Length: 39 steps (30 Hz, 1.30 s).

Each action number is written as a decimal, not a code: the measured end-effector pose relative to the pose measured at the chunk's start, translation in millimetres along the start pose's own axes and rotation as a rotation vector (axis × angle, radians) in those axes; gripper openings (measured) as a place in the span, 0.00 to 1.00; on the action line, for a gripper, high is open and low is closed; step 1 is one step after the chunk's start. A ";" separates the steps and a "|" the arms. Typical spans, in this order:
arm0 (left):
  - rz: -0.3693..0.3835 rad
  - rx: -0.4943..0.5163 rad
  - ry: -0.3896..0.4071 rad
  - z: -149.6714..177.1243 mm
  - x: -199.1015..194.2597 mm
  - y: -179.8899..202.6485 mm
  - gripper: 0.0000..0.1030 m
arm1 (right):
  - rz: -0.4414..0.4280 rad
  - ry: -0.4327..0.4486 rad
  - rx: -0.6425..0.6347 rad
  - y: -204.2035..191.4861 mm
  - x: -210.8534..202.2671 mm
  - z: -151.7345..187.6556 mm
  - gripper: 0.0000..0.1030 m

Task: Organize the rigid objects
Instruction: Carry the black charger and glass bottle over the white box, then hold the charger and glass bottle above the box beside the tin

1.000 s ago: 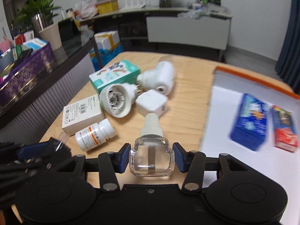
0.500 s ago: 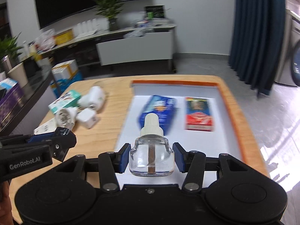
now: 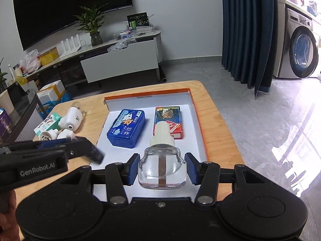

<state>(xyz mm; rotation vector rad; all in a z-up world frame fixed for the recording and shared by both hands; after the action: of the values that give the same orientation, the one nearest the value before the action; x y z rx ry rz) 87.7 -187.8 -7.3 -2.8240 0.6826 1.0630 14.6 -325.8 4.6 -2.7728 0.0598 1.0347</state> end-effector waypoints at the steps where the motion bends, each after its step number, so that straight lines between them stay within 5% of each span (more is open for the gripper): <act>1: -0.002 -0.008 -0.008 0.7 1.5 0.4 0.35 | -0.001 0.003 0.002 2.1 -1.0 -0.4 0.58; 16: -0.024 -0.040 -0.051 13.0 10.9 -22.2 0.31 | -0.006 -0.006 0.041 20.8 2.7 5.9 0.58; 21: -0.020 -0.026 -0.112 30.4 24.4 -19.7 0.40 | -0.023 -0.010 0.053 20.8 4.6 10.7 0.58; 25: -0.041 0.004 -0.087 32.5 29.5 -9.6 0.69 | -0.033 -0.015 0.056 20.4 6.4 13.1 0.58; 39: 0.070 0.021 0.032 35.0 20.7 10.7 0.88 | -0.020 0.004 0.109 41.0 -0.5 17.0 0.58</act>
<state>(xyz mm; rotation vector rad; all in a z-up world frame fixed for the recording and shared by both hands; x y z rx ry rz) 75.4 -198.6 -46.0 -2.8250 0.7959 1.0163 -0.9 -363.0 -13.9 -2.6720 0.0864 0.9905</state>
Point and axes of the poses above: each gripper's, at about its wrist camera, not at the fingertips, and x roughly the way its jaws point, y to its right, z to its underside, the point moved 6 cm from there along x, roughly the way its jaws point, and after that the axes turned 3 degrees about -z, right-handed, at the moved point
